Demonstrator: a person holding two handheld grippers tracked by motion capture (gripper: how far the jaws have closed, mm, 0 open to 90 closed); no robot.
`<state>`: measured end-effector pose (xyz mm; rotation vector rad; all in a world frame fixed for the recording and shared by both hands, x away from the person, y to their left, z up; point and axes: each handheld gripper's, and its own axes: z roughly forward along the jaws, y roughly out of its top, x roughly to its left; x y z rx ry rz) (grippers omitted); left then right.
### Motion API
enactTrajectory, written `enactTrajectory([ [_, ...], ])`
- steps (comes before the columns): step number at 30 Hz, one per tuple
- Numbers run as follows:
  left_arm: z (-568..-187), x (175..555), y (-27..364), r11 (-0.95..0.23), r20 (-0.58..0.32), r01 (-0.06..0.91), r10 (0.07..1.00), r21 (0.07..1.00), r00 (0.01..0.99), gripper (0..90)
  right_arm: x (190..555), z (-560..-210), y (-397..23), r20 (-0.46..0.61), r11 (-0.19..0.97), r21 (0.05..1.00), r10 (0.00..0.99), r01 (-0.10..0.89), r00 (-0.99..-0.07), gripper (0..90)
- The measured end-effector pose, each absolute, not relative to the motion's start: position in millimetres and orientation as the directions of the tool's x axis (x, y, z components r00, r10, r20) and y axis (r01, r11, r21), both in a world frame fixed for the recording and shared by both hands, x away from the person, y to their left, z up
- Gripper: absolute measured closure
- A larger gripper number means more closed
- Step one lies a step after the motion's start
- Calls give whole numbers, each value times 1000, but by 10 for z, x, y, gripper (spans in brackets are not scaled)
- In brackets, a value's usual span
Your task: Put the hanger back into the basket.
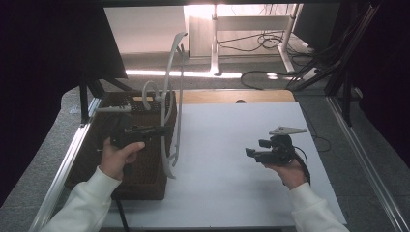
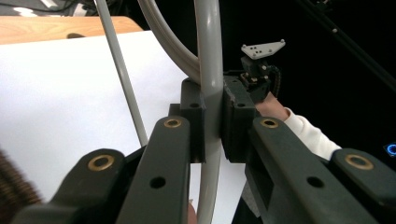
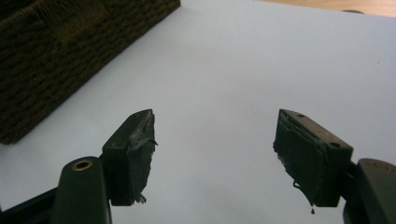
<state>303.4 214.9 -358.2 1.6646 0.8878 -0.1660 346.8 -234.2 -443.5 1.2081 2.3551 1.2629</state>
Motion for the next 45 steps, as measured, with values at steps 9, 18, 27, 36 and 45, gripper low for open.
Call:
enactTrajectory([
  [9, -3516, 3094, 2434, -29, -572, 652, 451, 758, 685, 817, 3484, -4483, -2348, 174, 315, 754, 750, 576, -638, 284],
  [18, -3374, 3066, 2624, -43, -550, 643, 476, 765, 686, 819, 3498, -4513, -2333, 161, 331, 747, 751, 576, -640, 278],
  [27, -3399, 3111, 2821, -98, -508, 652, 544, 752, 668, 819, 3503, -4517, -2341, 163, 328, 745, 755, 580, -635, 278],
  [36, -3507, 3152, 2986, -153, -488, 672, 575, 725, 657, 819, 3514, -4533, -2347, 160, 332, 740, 758, 585, -632, 278],
  [45, -3628, 3181, 3116, -201, -454, 682, 612, 704, 648, 819, 3517, -4541, -2342, 160, 332, 737, 761, 589, -628, 278],
])
